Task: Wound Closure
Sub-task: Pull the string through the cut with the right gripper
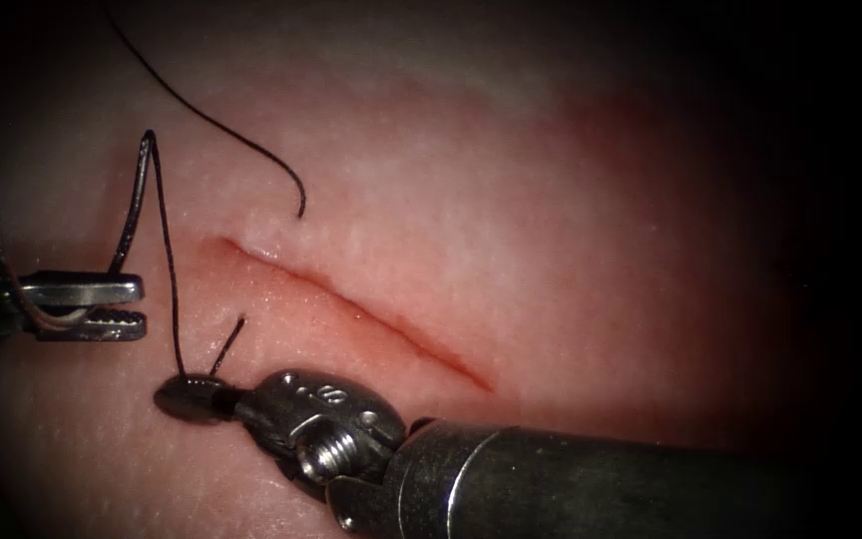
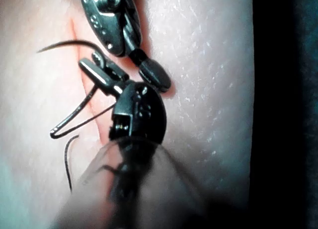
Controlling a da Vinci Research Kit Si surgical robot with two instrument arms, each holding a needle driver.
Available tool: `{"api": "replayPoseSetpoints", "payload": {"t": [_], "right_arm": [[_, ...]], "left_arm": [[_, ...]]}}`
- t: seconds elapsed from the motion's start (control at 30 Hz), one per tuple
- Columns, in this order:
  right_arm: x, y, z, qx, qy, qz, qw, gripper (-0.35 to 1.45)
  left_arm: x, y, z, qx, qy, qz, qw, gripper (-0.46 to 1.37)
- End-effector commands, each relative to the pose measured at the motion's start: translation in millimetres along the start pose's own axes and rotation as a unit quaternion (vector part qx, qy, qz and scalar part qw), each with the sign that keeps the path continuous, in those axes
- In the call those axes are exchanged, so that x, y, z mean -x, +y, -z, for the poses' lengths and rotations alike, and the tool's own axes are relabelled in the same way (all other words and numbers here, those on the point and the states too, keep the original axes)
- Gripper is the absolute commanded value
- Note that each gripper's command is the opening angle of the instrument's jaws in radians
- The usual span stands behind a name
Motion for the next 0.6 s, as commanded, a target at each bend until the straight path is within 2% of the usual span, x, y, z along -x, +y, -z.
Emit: {"api": "replayPoseSetpoints", "payload": {"t": [0.03,0.23,0.33,0.43,0.5,0.53,0.57,0.6], "right_arm": [[0.0,-0.7,-0.4,-0.009,-0.007,0.005,1.0,-0.35],[0.2,-4.0,-2.0,-0.039,-0.03,0.016,0.999,-0.35],[0.3,-4.9,-2.6,-0.049,-0.038,0.019,0.998,-0.35],[0.0,-5.0,-3.1,-0.059,-0.039,0.019,0.997,-0.35],[-0.3,-4.6,-3.3,-0.071,-0.031,0.041,0.996,-0.35],[-0.5,-4.4,-3.3,-0.074,-0.025,0.048,0.996,-0.23],[-0.7,-4.0,-3.2,-0.078,-0.013,0.053,0.995,0.16],[-0.9,-3.7,-3.1,-0.083,-0.006,0.053,0.995,0.41]], "left_arm": [[-0.2,-0.1,0.3,0.005,0.0,0.002,1.0,-0.35],[-1.8,-1.0,2.3,0.008,-0.007,0.005,0.9999,-0.35],[-2.8,-1.6,3.4,0.003,-0.007,0.004,1.0,-0.35],[-3.2,-2.1,4.4,-0.002,-0.007,0.004,1.0,-0.35],[-3.1,-2.4,5.2,-0.003,-0.01,0.004,0.9999,-0.35],[-3.0,-2.5,5.4,-0.004,-0.012,0.004,0.9999,-0.35],[-2.7,-2.7,6.0,-0.006,-0.016,0.004,0.9998,-0.35],[-2.5,-2.9,6.4,-0.007,-0.018,0.004,0.9998,-0.35]]}}
